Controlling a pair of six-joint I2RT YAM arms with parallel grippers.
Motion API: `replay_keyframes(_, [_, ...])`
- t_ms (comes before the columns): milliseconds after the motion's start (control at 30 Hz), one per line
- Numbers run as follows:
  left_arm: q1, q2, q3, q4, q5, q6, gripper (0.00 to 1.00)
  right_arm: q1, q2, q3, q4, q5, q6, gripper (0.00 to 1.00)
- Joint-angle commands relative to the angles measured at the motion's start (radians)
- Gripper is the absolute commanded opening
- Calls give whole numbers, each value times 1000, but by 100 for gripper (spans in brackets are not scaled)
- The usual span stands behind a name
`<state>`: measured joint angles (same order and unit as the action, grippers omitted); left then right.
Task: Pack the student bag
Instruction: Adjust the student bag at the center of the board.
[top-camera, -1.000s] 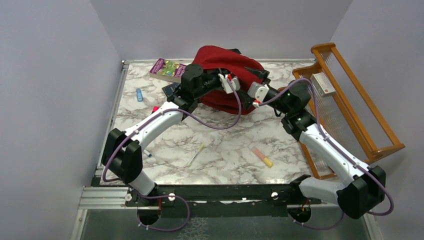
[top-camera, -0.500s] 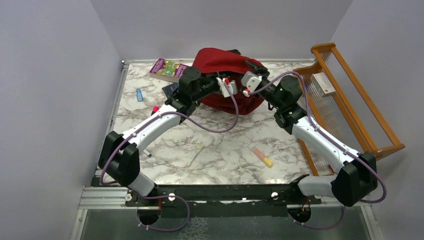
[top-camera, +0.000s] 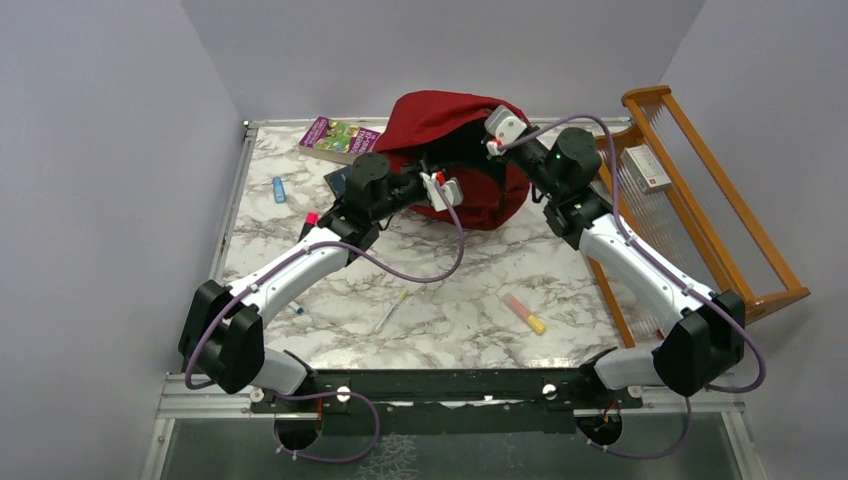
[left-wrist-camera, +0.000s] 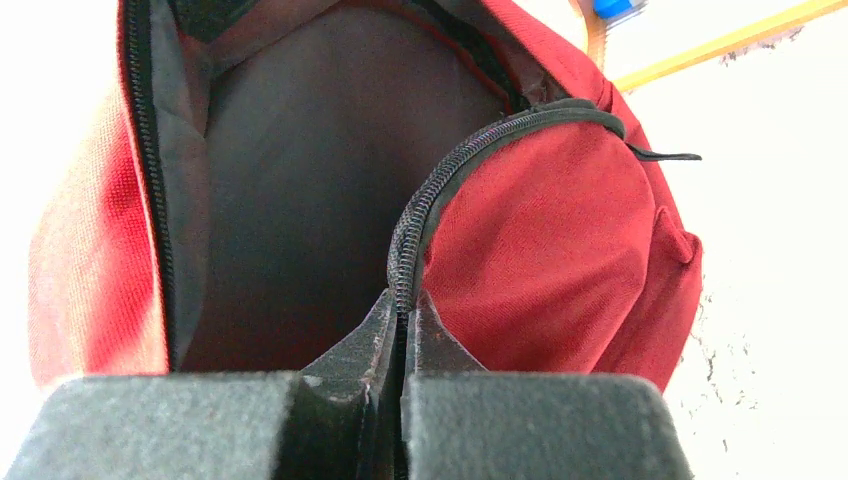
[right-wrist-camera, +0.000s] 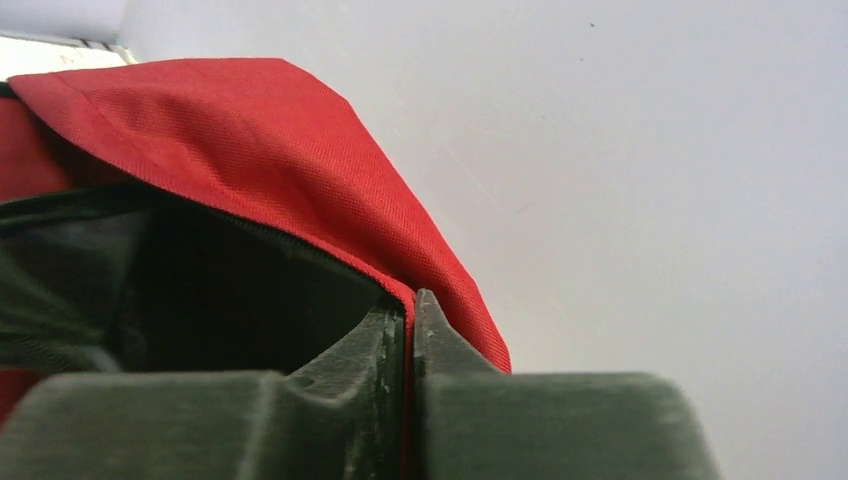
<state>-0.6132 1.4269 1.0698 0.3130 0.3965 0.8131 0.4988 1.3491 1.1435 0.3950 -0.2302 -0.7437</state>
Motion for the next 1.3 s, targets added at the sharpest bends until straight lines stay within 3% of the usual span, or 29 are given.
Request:
replay_keyframes(0, [4,-59,-17,26,-11,-34,0,7,66,143,-54,117,126,2])
replay_keyframes(300, [19,7,161,24,-68,-22,0,7,239,484,-210,323,282,0])
replay_keyframes(500, [59,68,318,24,-69,-14,0,7,336,750,-384,340,405,0])
replay_keyframes(733, [147,136,450,24,-27,-18,0,7,414,895,-560,367,532,1])
replay_keyframes(1033, [185,185,537,25,25,-1,0,-77,360,728,-607,397,785,0])
replay_keyframes(1267, [185,276,732,24,112,-60,0,-174,254,505,-550,319,969,0])
